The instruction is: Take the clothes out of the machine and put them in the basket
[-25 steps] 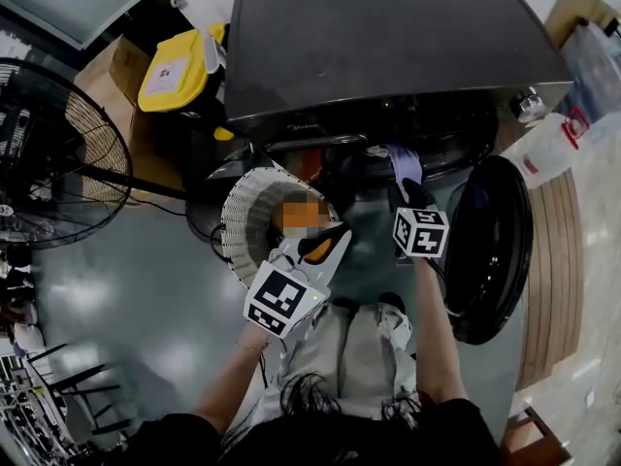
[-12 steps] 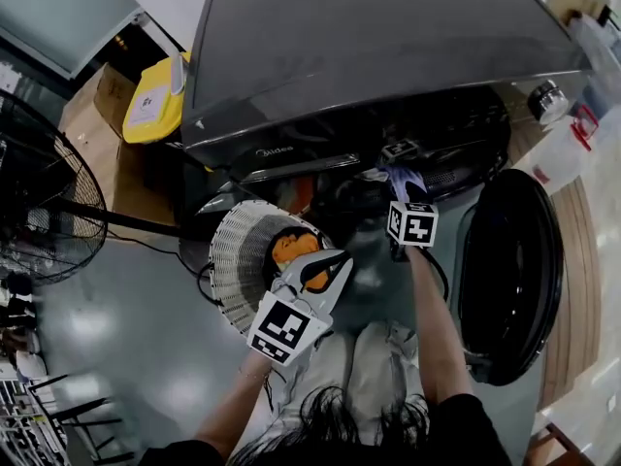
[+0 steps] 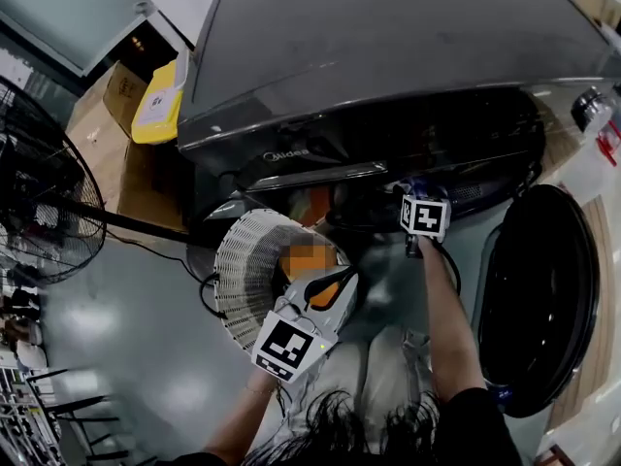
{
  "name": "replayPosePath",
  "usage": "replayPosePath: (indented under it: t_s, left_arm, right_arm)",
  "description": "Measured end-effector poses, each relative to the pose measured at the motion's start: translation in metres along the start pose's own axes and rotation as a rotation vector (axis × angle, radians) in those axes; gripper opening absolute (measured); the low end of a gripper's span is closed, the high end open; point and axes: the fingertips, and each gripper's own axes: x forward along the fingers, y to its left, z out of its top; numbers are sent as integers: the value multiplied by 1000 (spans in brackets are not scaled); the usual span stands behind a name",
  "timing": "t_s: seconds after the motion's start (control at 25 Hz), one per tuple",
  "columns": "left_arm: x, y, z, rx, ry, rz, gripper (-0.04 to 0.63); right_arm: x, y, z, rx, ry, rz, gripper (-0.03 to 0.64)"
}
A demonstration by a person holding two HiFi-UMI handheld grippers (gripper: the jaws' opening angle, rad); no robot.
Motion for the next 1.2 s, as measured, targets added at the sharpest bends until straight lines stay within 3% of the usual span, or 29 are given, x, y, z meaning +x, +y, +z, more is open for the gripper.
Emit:
replayPosePath:
  t_s: [0.12,0.2,0.24,0.28,0.4,0.56,0.88,1.2]
  left_arm:
    - [-6,3,-6,-2,-3,22,0]
    - [-10,6,-9,-6,3,37,0]
    - [-12,8,-9,-7,6,44,0]
    - [-14,9,-9,-9,9,50,0]
    - [-21,10,-3,-33,17,59,0]
    - [-28,6,13,-80,28,50,0]
    - [-64,-9,74,-100,68,-5,0]
    - [-93,-9,131,-104,87,-10,0]
  right_arm:
    - [10,-5,-4,-105,21,-54,336]
    - [11,-9,-5,-167,33,-92,220]
    - [9,-12,-7,-162,48,-99,147]
    - [6,-13,-11,-138,63,-95,116]
    - [-13,-9,-16,-50,53,-34,67]
    - [-51,3,-14,29,15,47,61]
    - [-157,42,28,128,-35,145,58]
    - [-236,62,54,126,9,166,57]
